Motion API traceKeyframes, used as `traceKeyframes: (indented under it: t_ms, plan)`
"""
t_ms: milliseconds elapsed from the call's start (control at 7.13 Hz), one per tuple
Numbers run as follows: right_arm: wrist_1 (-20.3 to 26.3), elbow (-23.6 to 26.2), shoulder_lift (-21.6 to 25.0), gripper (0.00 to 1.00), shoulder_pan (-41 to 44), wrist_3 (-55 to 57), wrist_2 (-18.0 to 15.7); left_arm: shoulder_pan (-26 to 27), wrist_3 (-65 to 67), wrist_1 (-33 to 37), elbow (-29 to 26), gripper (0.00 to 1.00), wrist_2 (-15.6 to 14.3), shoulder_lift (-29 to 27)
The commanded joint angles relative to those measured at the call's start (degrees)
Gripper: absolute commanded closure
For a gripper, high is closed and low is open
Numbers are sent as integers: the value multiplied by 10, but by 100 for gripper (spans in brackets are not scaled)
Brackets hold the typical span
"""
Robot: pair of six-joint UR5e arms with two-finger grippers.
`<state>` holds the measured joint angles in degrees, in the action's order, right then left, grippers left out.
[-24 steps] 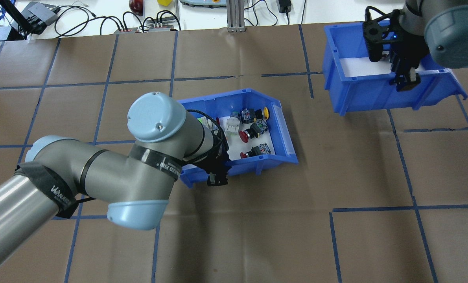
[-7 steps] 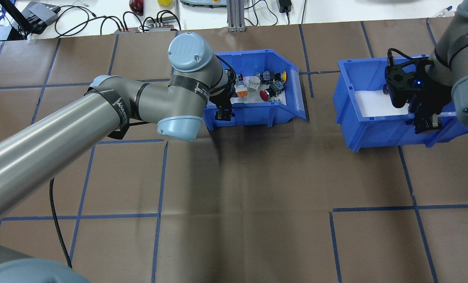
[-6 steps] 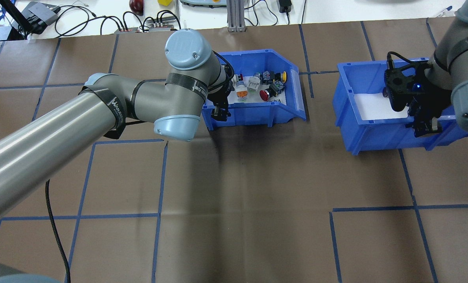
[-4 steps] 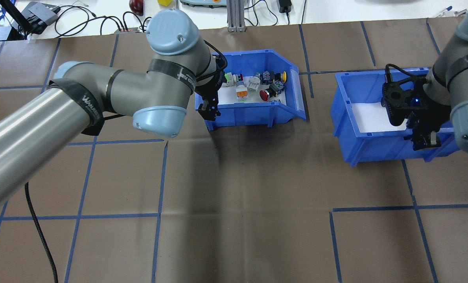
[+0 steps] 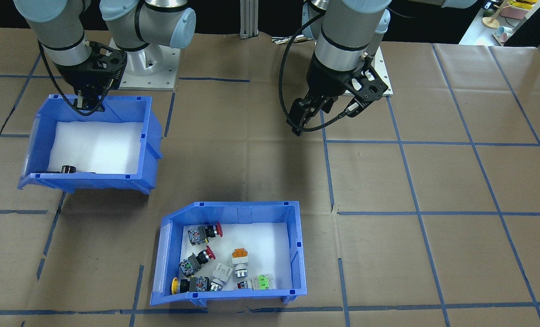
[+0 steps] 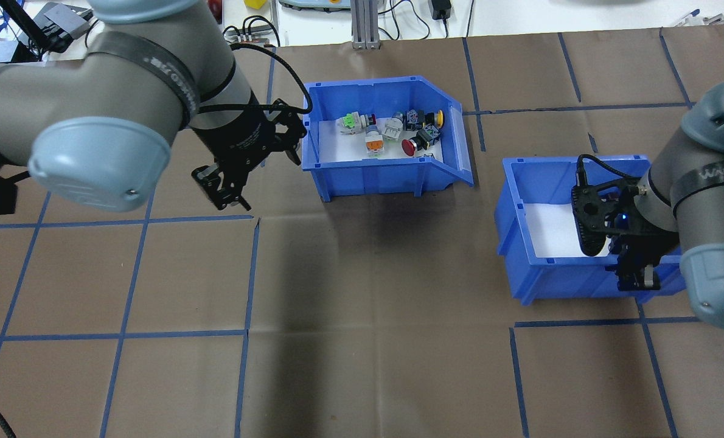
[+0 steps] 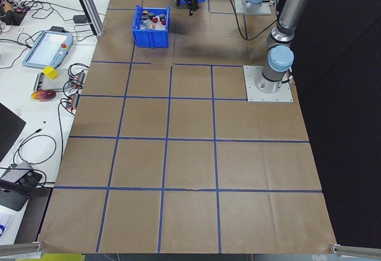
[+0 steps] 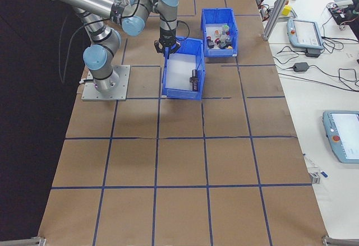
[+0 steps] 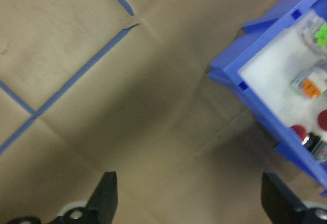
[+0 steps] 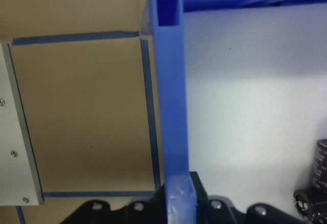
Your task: Place button box in front
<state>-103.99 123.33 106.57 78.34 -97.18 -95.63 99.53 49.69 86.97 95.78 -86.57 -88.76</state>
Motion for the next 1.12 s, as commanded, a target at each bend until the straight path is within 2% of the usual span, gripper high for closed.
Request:
traceKeyframes:
  t_ms: [0, 280, 421, 701, 841, 981]
  plan:
    - [3, 10, 7, 96, 65, 77, 12, -30, -169, 87, -3, 1, -66, 79]
    - [-9, 10, 2, 95, 151, 172, 11, -36, -508, 80, 2, 1, -62, 77]
    - [-15, 10, 1, 95, 196, 201, 11, -36, -524, 80, 6, 1, -51, 89]
    - [-30, 10, -2, 95, 274, 253, 11, -38, -526, 80, 7, 1, -48, 90]
    - [-47, 10, -14, 95, 310, 289, 11, -38, -529, 77, 8, 1, -49, 90]
    - [-86, 10, -48, 95, 347, 335, 11, -38, -529, 68, 8, 1, -49, 90]
